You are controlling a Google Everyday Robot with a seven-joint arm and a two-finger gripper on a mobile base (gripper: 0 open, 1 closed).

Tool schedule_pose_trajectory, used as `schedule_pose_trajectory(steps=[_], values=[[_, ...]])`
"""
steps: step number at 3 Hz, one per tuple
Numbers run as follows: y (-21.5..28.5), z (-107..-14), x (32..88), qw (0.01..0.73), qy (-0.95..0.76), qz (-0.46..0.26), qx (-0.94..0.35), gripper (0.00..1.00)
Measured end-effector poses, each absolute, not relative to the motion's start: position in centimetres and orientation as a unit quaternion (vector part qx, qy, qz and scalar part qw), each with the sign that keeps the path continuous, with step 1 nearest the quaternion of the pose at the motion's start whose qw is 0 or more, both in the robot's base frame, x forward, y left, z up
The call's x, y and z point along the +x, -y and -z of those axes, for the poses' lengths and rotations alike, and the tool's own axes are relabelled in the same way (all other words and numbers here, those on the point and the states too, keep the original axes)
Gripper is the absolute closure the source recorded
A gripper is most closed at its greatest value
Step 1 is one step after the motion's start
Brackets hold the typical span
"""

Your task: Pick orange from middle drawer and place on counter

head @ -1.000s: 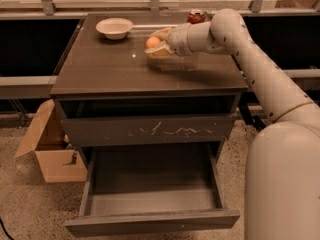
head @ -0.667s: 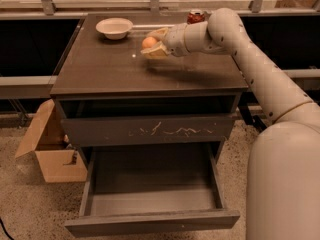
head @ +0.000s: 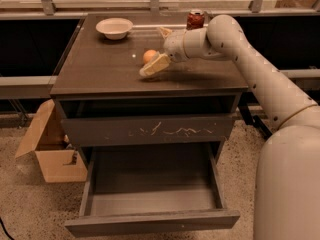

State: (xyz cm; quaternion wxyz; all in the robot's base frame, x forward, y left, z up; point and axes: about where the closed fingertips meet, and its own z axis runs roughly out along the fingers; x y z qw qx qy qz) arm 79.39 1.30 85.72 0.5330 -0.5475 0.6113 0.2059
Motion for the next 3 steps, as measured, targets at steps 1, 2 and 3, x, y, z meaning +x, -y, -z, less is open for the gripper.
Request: schedule_pose_trajectory(steps=[1, 2, 3], values=[[0.4, -87.0, 78.4, 0.554, -0.611, -0.188, -0.533, 0.00], [3.4, -88.7, 76.7, 0.582, -0.615, -0.157, -0.508, 0.00], [6.0, -89.6, 75.0, 0.604, -0.618, -0.131, -0.486, 0.00]])
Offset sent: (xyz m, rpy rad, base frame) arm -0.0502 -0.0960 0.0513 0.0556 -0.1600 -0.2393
